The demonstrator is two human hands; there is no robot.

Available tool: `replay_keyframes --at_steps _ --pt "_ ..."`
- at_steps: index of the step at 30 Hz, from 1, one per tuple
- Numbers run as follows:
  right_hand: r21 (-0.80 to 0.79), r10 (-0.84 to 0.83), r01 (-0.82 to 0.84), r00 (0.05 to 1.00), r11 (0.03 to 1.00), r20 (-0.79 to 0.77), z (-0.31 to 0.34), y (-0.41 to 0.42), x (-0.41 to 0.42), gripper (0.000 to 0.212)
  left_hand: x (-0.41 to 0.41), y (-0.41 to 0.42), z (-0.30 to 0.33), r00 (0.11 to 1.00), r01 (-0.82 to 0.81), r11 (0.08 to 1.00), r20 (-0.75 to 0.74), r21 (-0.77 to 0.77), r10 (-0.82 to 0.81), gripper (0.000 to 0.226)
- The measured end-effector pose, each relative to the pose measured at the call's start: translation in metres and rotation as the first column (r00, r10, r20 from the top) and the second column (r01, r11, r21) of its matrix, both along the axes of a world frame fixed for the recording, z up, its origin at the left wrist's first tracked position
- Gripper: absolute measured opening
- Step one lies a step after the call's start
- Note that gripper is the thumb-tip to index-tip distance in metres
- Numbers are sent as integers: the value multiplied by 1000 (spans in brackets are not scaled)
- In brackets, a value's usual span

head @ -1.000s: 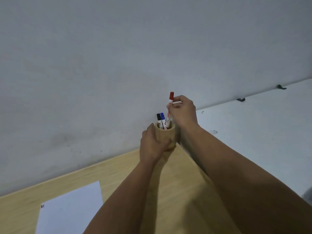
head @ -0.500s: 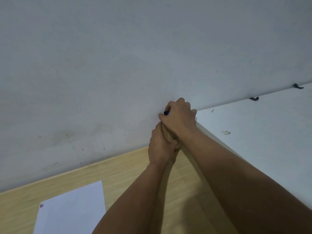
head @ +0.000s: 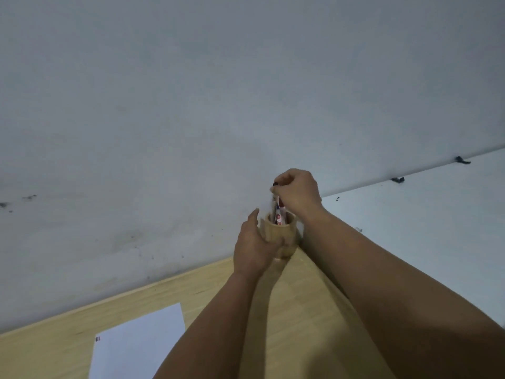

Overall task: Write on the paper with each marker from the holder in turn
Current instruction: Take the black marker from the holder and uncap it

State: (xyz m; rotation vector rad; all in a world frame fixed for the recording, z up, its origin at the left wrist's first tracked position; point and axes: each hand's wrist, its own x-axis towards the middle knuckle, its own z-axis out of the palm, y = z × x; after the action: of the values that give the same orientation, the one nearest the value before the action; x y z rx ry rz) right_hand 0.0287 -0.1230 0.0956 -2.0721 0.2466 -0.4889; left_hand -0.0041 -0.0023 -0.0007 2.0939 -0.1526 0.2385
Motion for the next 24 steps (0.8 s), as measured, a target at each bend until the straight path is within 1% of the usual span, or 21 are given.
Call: replay_keyframes --at_steps 3,5,7,9,12,15,17,19,21,24 --pt "88 35 -47 989 995 142 34 1 -22 18 -19 21 27 998 -38 999 46 20 37 82" --pt "129 81 -117 964 985 254 55 8 -43 11 -35 38 48 993 -77 996 88 32 74 72" --pt "164 117 -184 928 969 354 72 17 -66 10 -53 58 68 987 -109 994 120 25 105 64" --pt "228 158 -259 909 939 385 80 30 -90 12 -74 80 84 983 -125 992 135 -3 124 59" --pt "395 227 -347 920 851 320 78 57 -131 5 -114 116 104 973 -162 987 164 -22 163 50" --pt "458 347 -398 917 795 194 63 90 -170 14 -156 152 119 965 -208 978 164 19 202 40" --pt "441 485 -467 871 767 79 51 113 -194 28 -181 175 125 964 -234 972 139 36 227 37" --pt "379 590 -544 807 748 -5 41 135 -215 35 -203 197 126 970 -233 969 85 77 227 40" --pt "347 655 -608 755 714 -23 34 155 -232 30 -221 217 125 976 -216 969 4 119 217 50" --pt "346 733 -674 677 652 -62 24 182 -249 23 -244 244 120 977 -196 975 -69 104 203 61"
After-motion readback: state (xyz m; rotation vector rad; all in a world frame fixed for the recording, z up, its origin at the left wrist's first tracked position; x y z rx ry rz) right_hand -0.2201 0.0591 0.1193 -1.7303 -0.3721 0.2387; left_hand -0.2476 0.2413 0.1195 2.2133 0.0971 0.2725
